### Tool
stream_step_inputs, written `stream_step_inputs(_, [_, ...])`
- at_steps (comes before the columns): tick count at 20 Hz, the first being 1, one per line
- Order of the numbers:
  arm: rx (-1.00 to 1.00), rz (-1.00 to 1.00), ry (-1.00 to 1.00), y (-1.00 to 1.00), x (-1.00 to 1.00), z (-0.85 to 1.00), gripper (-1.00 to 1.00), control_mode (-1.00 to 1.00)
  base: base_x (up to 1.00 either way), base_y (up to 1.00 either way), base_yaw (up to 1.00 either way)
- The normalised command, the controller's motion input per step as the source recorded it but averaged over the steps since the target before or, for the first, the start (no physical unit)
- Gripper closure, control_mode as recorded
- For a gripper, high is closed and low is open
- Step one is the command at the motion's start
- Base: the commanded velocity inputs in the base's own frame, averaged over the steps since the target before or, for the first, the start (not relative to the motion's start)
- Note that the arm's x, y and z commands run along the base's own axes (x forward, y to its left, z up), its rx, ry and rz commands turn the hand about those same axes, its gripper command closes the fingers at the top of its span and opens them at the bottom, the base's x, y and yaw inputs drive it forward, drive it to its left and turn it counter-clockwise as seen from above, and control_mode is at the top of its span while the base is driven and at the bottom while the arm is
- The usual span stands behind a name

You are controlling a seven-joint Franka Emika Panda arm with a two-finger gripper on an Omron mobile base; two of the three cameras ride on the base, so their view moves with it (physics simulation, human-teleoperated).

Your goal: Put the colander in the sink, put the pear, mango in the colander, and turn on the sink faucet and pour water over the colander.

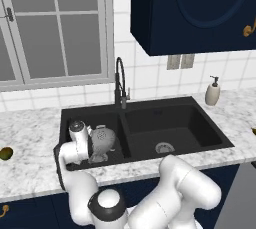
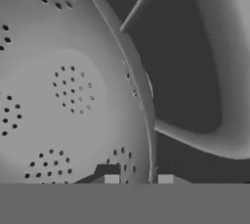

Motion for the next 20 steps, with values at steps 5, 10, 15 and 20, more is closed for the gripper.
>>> stream_step_inputs(5, [0.11,-0.17,-0.41,0.35,0.66,0.00,1.00,-1.00,0.00,0.00,0.00])
stream_step_inputs(10, [0.19,-0.13,-0.05,-0.23,0.69,-0.24,1.00,-1.00,0.00,0.00,0.00])
stream_step_inputs(15, [0.08,-0.16,0.05,-0.27,-0.02,-0.37,-1.00,-1.00,0.00,0.00,0.00])
stream_step_inputs(20, [0.06,-0.21,-0.19,0.00,-0.70,0.16,-1.00,-1.00,0.00,0.00,0.00])
